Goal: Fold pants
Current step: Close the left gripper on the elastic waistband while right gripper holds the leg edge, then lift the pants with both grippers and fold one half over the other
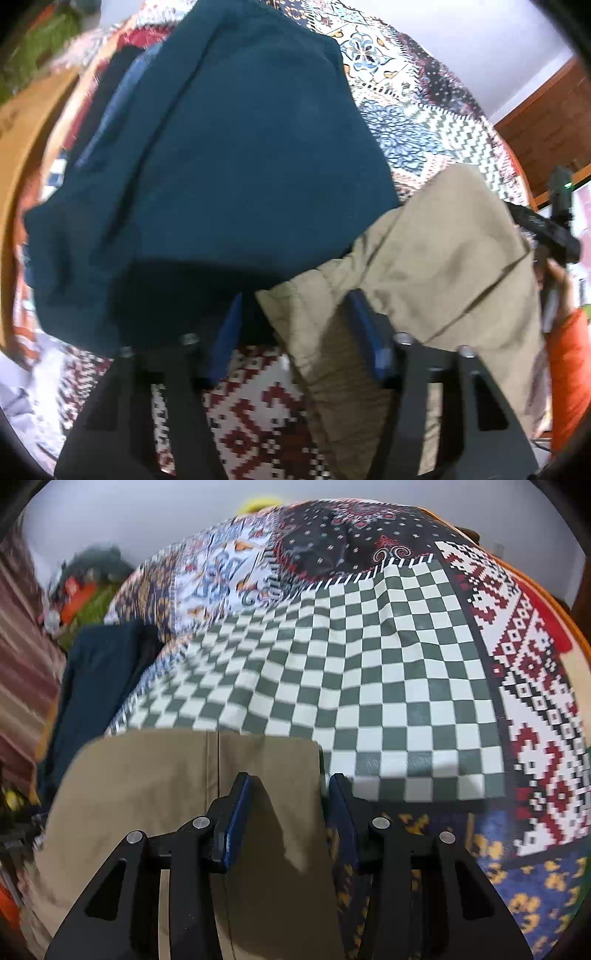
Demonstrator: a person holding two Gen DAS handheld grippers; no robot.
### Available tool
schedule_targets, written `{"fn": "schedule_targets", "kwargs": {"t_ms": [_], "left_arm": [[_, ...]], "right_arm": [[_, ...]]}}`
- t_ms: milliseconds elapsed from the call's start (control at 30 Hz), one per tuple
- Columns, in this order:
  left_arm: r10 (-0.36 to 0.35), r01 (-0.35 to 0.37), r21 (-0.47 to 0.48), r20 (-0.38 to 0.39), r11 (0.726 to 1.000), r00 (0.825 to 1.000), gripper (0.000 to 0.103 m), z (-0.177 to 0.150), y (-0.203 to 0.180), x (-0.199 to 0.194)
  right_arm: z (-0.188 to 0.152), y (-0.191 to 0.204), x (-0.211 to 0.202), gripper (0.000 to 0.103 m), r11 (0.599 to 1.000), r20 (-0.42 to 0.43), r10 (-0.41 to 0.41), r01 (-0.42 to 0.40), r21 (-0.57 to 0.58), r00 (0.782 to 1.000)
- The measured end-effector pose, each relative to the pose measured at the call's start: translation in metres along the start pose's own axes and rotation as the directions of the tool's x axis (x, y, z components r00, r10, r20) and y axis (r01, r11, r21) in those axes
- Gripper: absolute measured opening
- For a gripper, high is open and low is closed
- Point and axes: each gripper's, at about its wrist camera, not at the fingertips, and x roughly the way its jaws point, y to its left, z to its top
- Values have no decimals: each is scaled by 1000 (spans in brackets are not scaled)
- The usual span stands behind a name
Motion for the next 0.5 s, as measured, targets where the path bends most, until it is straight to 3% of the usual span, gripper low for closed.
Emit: {"fn": "schedule_targets", "kwargs": {"t_ms": [67, 133, 167, 200, 233, 300, 367, 500], "left_arm": [[5, -5, 7, 3, 1000, 1000, 48, -1, -3, 0], [14, -14, 15, 9, 1000, 1000, 46, -1, -7, 0], [20, -21, 18, 14, 1000, 1000, 45, -2, -8, -1], [25, -25, 20, 17, 999, 1000, 43, -2, -9, -1], [32, -32, 23, 23, 999, 999, 40, -2, -10, -2], [49, -51, 33, 40, 998, 998, 31, -3, -12, -7], [97, -99, 38, 52, 994, 994, 15, -2, -13, -11], [129, -134, 58, 81, 989, 988, 6, 4, -17, -24]], "right_arm": [[-1, -5, 3, 39, 999, 2, 27, -27, 25, 1000], [-2, -6, 4, 29, 998, 5, 65, -65, 27, 998], [-3, -6, 3, 26, 998, 8, 59, -59, 21, 998], [-5, -3, 1, 13, 999, 9, 46, -46, 7, 999], [-6, 0, 0, 11, 999, 9, 47, -47, -7, 999], [-4, 9, -5, 9, 999, 28, 7, -6, -43, 1000], [-4, 21, -16, 9, 995, 89, -49, 57, -86, 995], [-3, 30, -52, 8, 990, 203, -78, 100, -102, 976]]}}
